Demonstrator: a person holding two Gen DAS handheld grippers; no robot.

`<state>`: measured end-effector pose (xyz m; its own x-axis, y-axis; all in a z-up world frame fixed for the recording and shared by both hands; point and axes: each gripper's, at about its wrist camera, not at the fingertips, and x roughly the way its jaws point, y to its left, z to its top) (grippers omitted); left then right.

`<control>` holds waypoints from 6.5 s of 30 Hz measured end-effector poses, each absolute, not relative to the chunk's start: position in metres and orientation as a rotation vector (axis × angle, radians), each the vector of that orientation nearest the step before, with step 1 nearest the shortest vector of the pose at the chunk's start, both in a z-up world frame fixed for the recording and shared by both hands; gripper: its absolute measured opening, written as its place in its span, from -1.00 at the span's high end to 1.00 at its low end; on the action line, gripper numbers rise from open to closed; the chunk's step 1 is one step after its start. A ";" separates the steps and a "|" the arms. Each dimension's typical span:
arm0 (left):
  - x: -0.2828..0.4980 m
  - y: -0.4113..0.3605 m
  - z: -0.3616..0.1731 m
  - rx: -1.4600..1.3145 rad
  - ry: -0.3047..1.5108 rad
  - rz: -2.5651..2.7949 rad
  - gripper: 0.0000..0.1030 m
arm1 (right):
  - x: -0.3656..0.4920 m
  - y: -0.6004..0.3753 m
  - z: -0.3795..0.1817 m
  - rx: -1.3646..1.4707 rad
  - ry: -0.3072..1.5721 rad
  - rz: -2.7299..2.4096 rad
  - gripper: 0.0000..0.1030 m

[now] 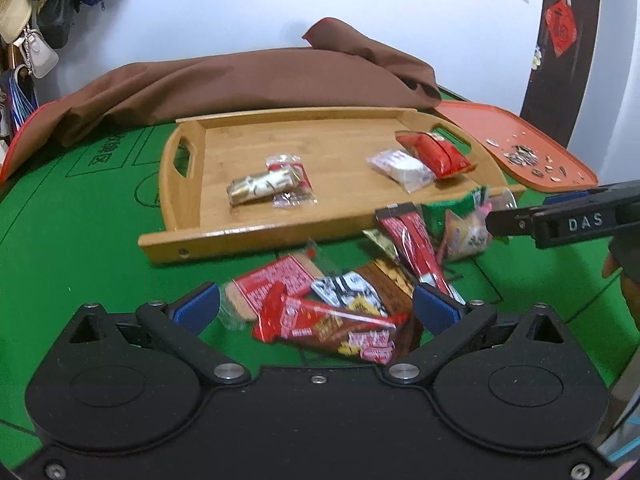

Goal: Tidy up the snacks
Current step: 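Move both tools back over the remaining snack pile, then grasp the red chocolate bar with the left tool while the right tool grasps the jelly cup, then carry the chocolate bar and jelly cup onto the bamboo tray and open both tools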

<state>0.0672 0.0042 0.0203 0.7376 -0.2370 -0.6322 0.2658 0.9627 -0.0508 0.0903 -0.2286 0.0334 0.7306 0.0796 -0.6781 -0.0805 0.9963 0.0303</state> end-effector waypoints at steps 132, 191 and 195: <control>0.125 0.022 0.075 -0.043 0.642 -0.231 -0.26 | 0.116 -0.250 0.066 0.082 0.736 0.063 0.08; 0.189 0.006 0.041 0.040 0.714 -0.146 -0.98 | 0.152 -0.234 0.059 0.119 0.744 0.074 -0.73; 0.166 0.009 0.046 0.044 0.690 -0.170 -0.99 | 0.141 -0.232 0.061 0.109 0.744 0.108 -0.78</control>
<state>0.1664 0.0085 0.0457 0.7581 -0.1417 -0.6366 0.1706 0.9852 -0.0162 0.1409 -0.2318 0.0614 0.7307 0.1361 -0.6690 -0.0590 0.9888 0.1368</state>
